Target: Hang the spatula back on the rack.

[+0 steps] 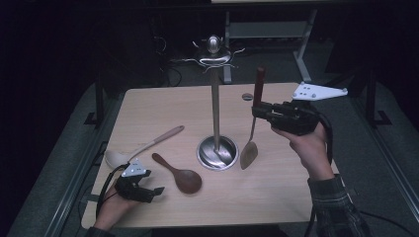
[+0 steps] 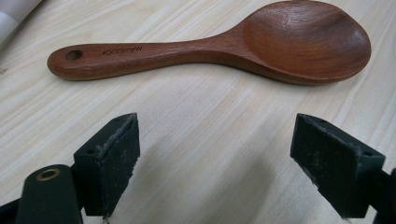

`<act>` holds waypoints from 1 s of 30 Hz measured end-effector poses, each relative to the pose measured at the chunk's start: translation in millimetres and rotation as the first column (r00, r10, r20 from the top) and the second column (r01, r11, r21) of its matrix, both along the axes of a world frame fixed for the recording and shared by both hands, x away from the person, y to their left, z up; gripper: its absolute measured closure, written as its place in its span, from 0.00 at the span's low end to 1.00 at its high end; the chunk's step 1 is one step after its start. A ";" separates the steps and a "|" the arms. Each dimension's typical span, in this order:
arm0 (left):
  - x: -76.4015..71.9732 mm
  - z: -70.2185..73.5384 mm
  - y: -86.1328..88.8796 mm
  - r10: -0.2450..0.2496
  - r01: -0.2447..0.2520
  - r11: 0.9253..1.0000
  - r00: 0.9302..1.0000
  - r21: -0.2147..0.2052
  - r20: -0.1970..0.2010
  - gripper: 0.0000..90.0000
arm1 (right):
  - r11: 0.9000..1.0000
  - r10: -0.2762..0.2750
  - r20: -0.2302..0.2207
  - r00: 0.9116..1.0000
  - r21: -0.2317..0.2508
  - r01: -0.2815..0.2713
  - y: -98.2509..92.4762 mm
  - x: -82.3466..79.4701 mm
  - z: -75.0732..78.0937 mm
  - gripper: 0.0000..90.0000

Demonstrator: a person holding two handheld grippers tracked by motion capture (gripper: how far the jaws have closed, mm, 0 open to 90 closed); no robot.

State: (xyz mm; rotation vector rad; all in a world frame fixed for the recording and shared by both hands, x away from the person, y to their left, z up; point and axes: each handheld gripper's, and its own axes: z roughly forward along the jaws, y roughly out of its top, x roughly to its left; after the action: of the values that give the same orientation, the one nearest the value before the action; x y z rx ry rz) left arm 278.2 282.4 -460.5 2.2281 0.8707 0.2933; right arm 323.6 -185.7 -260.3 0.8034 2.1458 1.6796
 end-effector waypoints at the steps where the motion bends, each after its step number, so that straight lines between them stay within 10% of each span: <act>1: -0.6 -0.1 0.0 0.004 -0.004 1.000 1.000 -0.002 -0.005 0.17 | 1.000 0.007 0.005 1.000 -0.001 -0.007 1.6 0.5 2.1 0.81; 30: -20.9 -0.7 17.6 0.068 -0.068 0.998 0.998 0.008 -0.005 0.17 | 0.995 0.104 0.039 0.994 -0.005 -0.104 34.7 11.8 23.5 0.81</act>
State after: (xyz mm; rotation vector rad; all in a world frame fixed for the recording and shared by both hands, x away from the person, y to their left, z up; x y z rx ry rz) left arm 257.3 300.0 -461.2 2.2105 0.9507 0.3236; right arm 335.4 -151.0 -236.9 0.6623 2.1973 1.7273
